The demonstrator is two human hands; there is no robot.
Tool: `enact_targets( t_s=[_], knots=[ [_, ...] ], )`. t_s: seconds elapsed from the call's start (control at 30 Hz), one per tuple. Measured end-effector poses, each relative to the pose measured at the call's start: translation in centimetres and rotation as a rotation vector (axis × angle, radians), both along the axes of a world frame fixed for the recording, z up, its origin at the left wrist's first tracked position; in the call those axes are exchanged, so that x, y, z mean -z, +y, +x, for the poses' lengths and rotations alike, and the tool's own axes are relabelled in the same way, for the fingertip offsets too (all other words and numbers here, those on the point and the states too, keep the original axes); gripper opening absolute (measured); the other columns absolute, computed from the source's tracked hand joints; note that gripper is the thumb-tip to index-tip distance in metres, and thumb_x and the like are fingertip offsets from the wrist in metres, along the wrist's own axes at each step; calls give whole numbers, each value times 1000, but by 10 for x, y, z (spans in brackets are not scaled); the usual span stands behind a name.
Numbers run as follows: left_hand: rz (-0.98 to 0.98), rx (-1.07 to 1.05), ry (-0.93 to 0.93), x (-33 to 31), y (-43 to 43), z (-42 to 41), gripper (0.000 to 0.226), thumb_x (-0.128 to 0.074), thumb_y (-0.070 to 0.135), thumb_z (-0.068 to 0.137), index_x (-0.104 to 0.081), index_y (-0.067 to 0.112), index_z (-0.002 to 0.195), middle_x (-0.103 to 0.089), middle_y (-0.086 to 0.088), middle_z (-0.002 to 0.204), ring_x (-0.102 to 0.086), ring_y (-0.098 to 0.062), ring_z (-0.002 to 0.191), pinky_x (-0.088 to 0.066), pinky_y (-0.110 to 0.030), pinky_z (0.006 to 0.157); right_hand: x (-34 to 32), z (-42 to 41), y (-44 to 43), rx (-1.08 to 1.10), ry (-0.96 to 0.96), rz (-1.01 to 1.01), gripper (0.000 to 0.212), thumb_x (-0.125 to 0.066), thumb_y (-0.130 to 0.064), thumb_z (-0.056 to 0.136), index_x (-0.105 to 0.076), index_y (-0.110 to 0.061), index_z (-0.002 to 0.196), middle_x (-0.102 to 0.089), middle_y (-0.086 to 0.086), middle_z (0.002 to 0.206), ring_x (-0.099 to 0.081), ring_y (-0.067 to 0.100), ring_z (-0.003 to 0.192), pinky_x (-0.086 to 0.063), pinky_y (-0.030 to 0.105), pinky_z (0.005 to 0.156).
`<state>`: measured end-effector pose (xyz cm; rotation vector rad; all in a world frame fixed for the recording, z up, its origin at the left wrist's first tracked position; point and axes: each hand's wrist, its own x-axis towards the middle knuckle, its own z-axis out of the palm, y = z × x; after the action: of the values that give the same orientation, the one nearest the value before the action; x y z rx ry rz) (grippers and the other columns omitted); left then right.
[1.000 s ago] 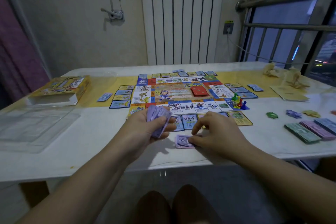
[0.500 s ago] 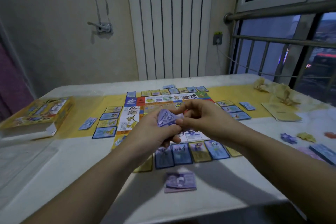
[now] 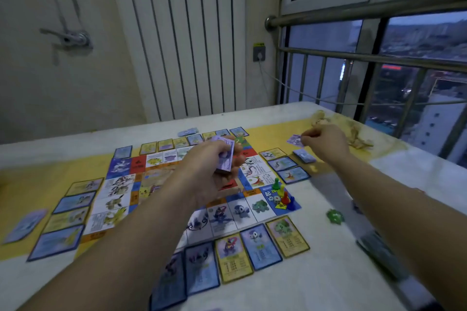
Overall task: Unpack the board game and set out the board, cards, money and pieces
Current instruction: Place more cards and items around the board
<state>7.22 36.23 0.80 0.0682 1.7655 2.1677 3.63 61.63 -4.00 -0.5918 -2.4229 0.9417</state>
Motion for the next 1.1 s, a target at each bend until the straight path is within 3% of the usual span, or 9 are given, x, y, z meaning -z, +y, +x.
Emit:
enact_targets(
  t_s=[0.1,0.2,0.4,0.53,0.6,0.7,0.77,0.83,1.1],
  knots=[
    [53,37,-57,3,5,-8,28,-33,6,101,-57,13,89,-70,-2,63,-60,-14,65,-47,-25,52,17,-12,21,112,-110,64,15,-60,-23,87,-66,-29,75,-69,0,94,-60,24,92,-47,36,83],
    [-12,29,-23,10,0,-13,33,-36,8,101,-61,17,83,-72,2,64,-61,-16,74,-45,-30,55,29,-21,29,164,-177,145,20,-58,-24,88,-62,-30,69,-69,2,90,-58,27,91,-43,44,94],
    [23,4,-21,16,-17,-14,30,-40,10,100,-59,15,78,-71,3,61,-59,-17,75,-50,-23,39,51,-30,31,208,-325,270,15,-58,-27,86,-68,-26,75,-66,6,88,-50,37,105,-24,37,77],
    [-7,-34,53,24,-35,-21,18,-47,8,96,-60,17,87,-72,0,76,-65,-17,82,-57,-28,60,35,-21,20,168,-272,332,14,-59,-29,88,-72,-27,85,-62,-1,77,-55,28,95,-33,37,86],
    [0,-67,87,27,-46,-24,15,-49,6,95,-59,17,93,-71,-2,83,-68,-14,79,-56,-22,60,17,-20,-4,63,-137,307,19,-58,-33,89,-73,-23,94,-64,-2,79,-59,24,89,-43,40,90],
    [-8,-91,153,27,-63,-24,15,-51,5,94,-59,18,94,-73,5,74,-70,-6,69,-49,-16,48,-19,-14,-71,-297,20,14,24,-61,-34,90,-72,-15,99,-68,-3,90,-60,12,83,-46,26,72],
    [-37,-107,227,25,-75,-24,18,-52,5,93,-58,21,92,-72,12,66,-69,-3,66,-45,-16,48,-39,-5,-122,-574,-21,-184,26,-62,-41,88,-71,-17,94,-67,-12,76,-57,4,71,-41,19,62],
    [-72,-129,300,23,-87,-24,16,-55,5,92,-59,21,93,-72,10,68,-69,-3,66,-43,-15,46,-49,0,-165,-763,-94,-225,25,-64,-47,84,-70,-23,87,-67,-13,71,-54,1,61,-41,18,59],
    [-256,-220,449,14,-138,-48,17,-62,8,89,-57,18,102,-72,-3,87,-72,-14,73,-51,-33,65,-46,-29,-243,-872,-52,-379,12,-69,-20,84,-66,-18,72,-63,-5,65,-53,8,61,-42,23,58]
  ],
)
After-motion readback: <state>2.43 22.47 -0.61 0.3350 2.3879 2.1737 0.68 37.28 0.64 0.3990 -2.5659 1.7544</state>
